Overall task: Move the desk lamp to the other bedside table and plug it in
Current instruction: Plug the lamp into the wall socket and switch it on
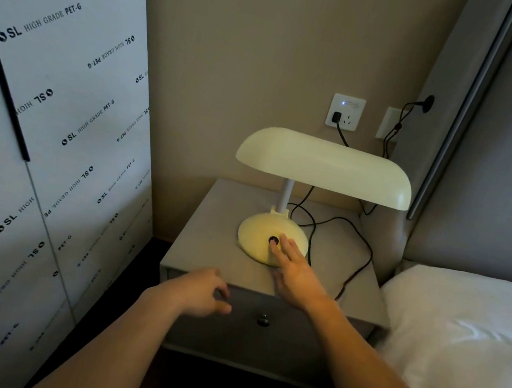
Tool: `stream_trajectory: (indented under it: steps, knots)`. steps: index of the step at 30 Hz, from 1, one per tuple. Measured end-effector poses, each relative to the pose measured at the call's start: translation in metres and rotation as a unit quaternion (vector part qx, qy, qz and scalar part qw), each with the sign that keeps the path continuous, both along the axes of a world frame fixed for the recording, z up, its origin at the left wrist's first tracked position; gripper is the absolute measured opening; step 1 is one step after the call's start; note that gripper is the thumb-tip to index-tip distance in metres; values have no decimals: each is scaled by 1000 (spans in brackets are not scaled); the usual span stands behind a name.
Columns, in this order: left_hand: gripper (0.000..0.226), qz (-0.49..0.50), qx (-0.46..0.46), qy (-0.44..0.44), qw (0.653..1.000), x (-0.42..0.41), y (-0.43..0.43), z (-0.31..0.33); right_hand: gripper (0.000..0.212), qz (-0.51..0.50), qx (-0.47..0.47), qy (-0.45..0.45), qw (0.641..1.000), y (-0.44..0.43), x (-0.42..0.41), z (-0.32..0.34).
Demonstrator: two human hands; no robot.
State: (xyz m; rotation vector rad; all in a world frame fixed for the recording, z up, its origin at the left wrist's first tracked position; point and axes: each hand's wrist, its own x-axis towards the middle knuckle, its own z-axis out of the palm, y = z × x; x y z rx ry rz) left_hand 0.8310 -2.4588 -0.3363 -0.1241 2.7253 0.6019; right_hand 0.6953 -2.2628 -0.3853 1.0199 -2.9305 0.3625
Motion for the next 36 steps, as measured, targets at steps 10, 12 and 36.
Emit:
stream_trajectory:
  steps: [10,12,36]
  knots:
    - [46,-1,7,-3,1000,3,0,0,71,-12,-53,30,998,-3,1,-16]
    - [47,1,10,-2,1000,3,0,-1,70,-15,-44,36,998,-3,1,-19]
    - [48,-2,2,-2,1000,3,2,0,75,-43,15,27,999,-8,6,3]
